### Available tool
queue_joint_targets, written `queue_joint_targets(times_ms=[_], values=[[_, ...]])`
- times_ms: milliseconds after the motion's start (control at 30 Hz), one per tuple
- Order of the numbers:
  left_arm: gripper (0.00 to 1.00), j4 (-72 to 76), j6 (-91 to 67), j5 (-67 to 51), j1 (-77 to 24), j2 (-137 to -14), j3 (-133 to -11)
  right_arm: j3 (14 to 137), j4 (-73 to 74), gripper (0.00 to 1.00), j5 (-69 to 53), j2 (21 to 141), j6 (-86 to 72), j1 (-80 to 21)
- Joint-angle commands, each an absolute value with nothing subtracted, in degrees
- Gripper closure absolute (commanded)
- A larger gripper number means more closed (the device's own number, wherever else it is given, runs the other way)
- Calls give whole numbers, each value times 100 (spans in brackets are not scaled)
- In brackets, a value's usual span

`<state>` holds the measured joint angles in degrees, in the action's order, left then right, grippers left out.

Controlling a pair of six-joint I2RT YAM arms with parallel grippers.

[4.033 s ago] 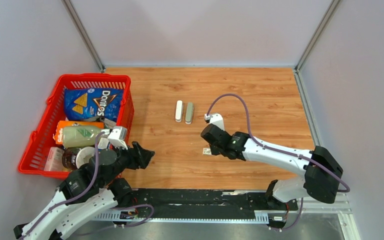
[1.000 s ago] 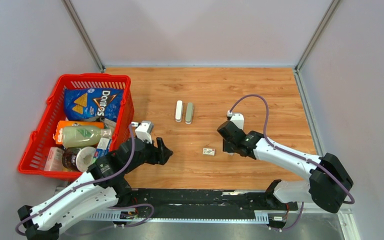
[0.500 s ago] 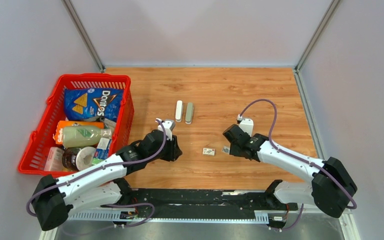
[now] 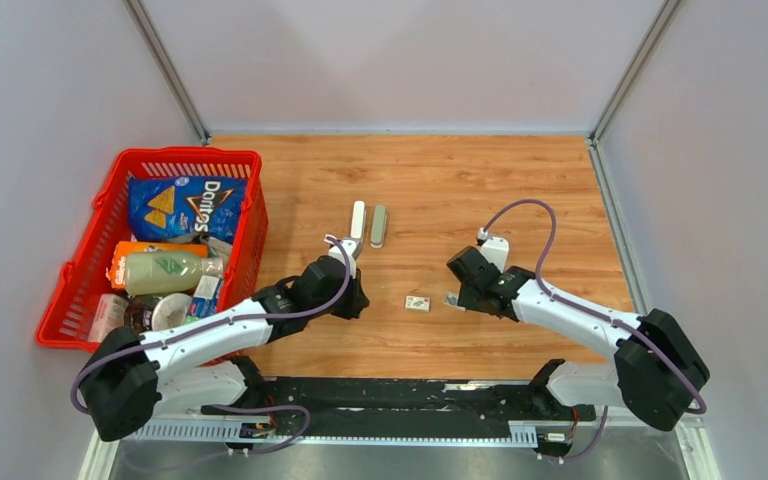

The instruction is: Unload the staples from the stapler

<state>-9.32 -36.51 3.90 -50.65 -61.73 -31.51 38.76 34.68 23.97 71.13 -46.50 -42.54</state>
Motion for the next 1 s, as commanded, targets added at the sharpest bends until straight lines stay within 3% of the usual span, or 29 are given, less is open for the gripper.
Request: queue_joint_targets(times_ms=[0, 800, 967], values=[[100, -563, -3533, 404, -5080, -6275, -3270, 3823, 3103, 64, 2373, 7251, -4772, -4219], [100, -185, -3454, 325, -5071, -7049, -3542, 3683, 2681, 75, 2206, 7673, -4755, -4122], [100, -141, -3437, 325, -5080, -7242, -3568, 3683, 2654, 82, 2223, 7708, -4720, -4113]])
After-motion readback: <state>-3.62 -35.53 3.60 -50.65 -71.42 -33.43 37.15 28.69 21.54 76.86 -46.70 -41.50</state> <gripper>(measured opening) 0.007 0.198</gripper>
